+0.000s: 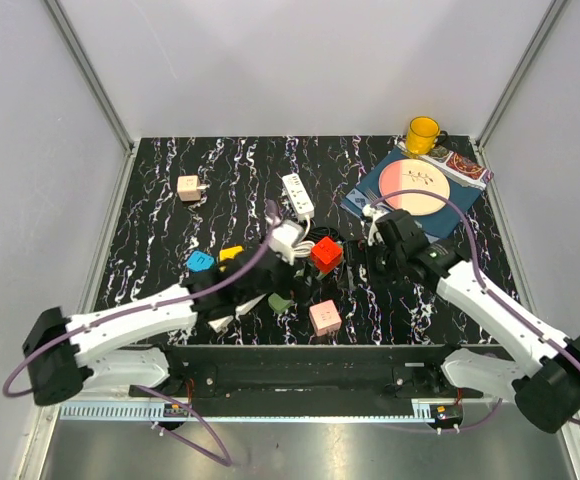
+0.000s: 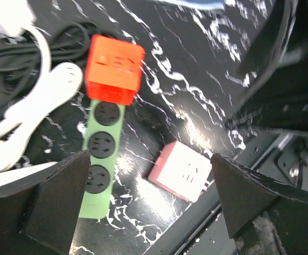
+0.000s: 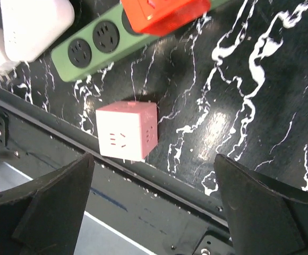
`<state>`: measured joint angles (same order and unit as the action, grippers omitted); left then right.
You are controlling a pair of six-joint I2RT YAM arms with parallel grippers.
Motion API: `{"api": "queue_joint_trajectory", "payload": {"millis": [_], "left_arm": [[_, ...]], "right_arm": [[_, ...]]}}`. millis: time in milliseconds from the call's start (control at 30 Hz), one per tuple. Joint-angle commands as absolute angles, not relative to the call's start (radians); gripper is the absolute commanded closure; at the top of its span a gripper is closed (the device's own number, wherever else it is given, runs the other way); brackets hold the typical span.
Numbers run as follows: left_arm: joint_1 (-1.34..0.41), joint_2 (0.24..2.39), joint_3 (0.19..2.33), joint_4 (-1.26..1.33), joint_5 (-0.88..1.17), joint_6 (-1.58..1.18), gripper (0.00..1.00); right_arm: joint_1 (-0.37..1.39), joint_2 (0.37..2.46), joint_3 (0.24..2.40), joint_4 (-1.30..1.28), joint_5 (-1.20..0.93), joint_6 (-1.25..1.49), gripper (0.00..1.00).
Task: Insert the plug
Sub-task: Place the plug into the socket, then pick up the plug from the center of the board.
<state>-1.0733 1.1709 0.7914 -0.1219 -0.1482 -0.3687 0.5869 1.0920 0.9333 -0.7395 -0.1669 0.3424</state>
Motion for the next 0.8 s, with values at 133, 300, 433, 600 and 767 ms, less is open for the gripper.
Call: {"api": "queue_joint_trajectory", "payload": {"millis": [133, 300, 433, 600, 767], "left_arm": [[-0.942, 0.973, 0.787, -0.339, -0.253, -0.500, 0.01], [-0.849, 0.891, 0.773, -0.399, -0.275, -0.520, 0.01], [-0.801, 0.818, 0.759, -0.445, -0.299, -0.519, 0.01], [-0.764, 0.752, 0.741, -0.475, -0.333, -0.511, 0.01], [-0.758, 0.713, 0.726, -0.488, -0.339, -0.511, 0.01]], "right_arm": [[0.737, 1.247, 0.985, -0.788, -0.178, 0.402, 0.00], [0.830, 1.370, 1.041, -0.792, -0.129, 0.469, 0.00], [0.876, 1.469, 1.092, -0.810, -0.083, 0.524, 0.01], [0.931, 1.560, 1.135, -0.830, -0.064, 0.561, 0.00], [0.973, 1.650, 1.154, -0.842, -0.048, 0.587, 0.00]]}}
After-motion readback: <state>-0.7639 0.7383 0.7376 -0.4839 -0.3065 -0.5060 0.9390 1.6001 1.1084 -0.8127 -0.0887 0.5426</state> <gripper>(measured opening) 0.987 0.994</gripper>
